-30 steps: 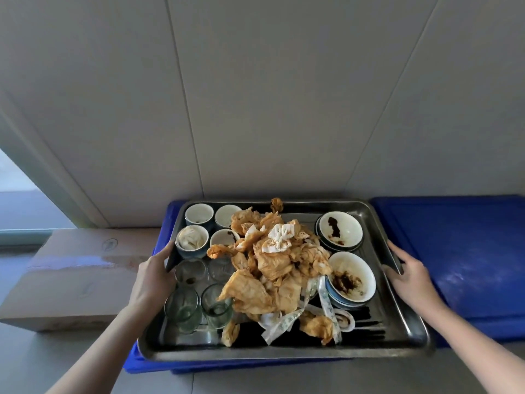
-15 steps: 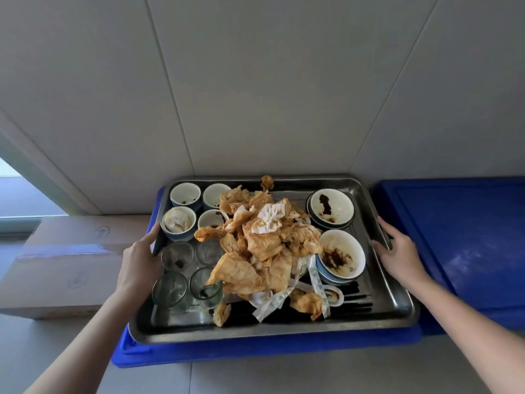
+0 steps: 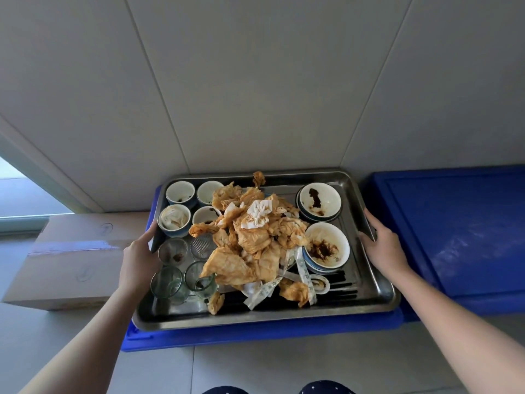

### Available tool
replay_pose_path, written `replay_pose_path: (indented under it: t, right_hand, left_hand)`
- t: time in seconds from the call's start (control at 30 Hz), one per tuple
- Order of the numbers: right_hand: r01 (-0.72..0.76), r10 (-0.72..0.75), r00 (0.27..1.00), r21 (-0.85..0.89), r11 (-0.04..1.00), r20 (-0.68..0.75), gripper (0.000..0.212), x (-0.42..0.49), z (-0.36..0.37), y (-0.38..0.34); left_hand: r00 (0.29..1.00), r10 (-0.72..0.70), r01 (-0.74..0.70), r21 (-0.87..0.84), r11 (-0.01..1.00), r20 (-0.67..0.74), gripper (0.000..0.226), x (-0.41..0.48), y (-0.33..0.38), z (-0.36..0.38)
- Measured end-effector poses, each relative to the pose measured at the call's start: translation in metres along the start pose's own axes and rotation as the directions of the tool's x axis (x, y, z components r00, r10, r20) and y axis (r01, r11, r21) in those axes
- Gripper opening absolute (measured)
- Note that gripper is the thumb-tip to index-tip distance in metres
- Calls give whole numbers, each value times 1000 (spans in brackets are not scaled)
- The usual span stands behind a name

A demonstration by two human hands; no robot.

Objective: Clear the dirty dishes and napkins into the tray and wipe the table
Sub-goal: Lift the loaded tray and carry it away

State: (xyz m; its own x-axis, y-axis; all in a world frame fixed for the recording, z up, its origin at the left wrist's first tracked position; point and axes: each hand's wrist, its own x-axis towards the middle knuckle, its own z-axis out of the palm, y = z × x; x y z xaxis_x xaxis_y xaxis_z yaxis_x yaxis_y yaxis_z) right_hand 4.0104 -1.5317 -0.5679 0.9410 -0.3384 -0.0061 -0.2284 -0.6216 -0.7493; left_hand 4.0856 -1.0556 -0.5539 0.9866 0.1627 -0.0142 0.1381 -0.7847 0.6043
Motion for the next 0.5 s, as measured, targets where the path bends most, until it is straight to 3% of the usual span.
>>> replay_pose_path:
  t: [0.3, 0.5]
  right_hand:
    - [-3, 2, 1000, -42, 999, -30, 62, 1, 0, 4]
    - [-38, 34, 999, -180, 983, -26, 62, 0, 0, 1]
  left_hand:
    - [1000, 19, -19, -101, 995, 4, 76, 5, -13, 5]
    - [1000, -20, 22, -117, 993, 18, 62, 3, -10, 4]
